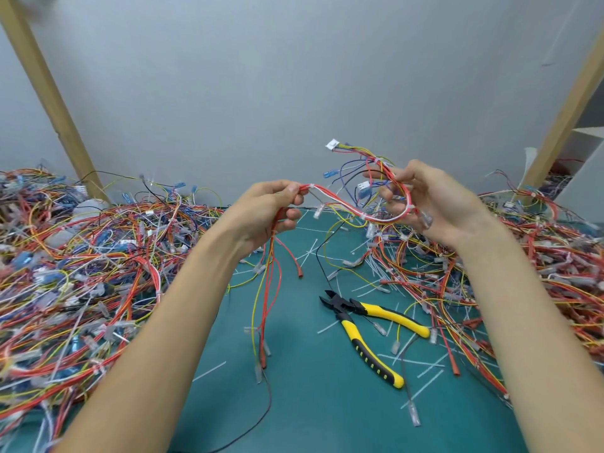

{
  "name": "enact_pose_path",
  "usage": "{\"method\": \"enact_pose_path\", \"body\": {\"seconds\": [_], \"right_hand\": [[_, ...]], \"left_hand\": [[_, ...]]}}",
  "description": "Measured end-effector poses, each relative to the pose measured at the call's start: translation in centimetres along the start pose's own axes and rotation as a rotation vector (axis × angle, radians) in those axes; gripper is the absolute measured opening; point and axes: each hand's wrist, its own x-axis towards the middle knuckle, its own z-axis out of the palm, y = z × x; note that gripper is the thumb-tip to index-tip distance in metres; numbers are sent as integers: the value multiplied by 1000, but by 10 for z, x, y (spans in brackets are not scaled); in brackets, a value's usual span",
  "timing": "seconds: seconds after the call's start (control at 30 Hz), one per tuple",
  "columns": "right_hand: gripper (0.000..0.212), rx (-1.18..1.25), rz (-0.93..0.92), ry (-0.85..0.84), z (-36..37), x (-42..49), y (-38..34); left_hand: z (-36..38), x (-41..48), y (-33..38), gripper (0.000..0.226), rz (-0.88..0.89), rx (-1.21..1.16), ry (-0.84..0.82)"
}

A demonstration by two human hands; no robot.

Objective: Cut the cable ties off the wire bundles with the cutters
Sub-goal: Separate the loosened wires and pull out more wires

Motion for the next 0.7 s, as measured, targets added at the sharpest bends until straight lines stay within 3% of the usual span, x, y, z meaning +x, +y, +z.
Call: {"method": "enact_pose_path", "body": {"seconds": [0.07, 0.2, 0.4, 0.7], "right_hand": [[26, -73, -19, -6, 0, 0, 0], [35, -148, -115, -87, -1, 0, 3], [42, -104, -52, -210, 2, -4, 8], [46, 23, -155, -57, 3, 3, 9]], "left_hand": [[-1, 1, 0, 20, -17, -14, 56], [-1, 3, 0, 18, -68, 22, 179], [3, 4, 1, 19, -47, -113, 286], [-5, 4, 0, 18, -62, 183, 337]]}}
